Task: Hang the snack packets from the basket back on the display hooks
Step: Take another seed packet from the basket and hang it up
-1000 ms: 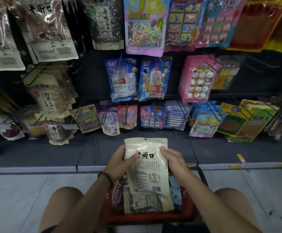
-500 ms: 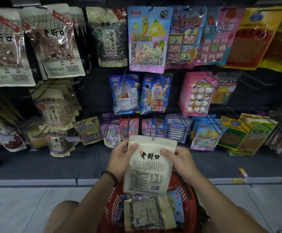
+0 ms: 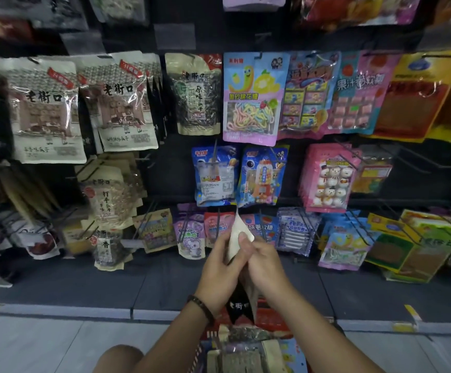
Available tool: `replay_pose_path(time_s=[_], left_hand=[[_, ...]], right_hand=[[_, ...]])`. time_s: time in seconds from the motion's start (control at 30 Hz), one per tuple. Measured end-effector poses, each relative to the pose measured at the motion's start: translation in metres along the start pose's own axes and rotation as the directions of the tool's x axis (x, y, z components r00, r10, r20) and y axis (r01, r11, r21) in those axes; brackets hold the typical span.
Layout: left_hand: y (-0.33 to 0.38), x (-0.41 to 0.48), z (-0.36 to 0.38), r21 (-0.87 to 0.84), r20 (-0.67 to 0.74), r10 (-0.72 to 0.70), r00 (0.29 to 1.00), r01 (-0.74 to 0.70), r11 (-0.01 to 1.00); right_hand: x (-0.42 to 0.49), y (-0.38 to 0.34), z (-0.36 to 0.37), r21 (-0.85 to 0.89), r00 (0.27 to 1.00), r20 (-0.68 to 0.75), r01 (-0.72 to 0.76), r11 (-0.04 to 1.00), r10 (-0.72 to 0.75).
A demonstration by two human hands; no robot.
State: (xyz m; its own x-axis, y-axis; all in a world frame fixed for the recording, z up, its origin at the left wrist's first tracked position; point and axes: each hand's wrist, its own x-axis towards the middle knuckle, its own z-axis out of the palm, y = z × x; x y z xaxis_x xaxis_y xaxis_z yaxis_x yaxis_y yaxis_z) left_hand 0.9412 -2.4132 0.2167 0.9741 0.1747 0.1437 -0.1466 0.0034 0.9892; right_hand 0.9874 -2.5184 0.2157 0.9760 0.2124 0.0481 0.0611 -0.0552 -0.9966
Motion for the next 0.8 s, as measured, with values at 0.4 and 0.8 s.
replay_pose_path(time_s=[0.4,0.8], left_hand=[[0.02,0.023,-0.047,0.251,-0.117,0.141,0.983,-0.108,0.962],[0.088,0.043,-0.107,0.049,-0.173,0.069,0.983,-0.062,0.997]], right_hand=[[0.022,-0.056,-0.019,-0.412,0.971,0.139,0.237,0.88,-0.197],[0.073,-0.095,-0.015,0.043,0.977,0.203,0.06,0.997,-0.067]])
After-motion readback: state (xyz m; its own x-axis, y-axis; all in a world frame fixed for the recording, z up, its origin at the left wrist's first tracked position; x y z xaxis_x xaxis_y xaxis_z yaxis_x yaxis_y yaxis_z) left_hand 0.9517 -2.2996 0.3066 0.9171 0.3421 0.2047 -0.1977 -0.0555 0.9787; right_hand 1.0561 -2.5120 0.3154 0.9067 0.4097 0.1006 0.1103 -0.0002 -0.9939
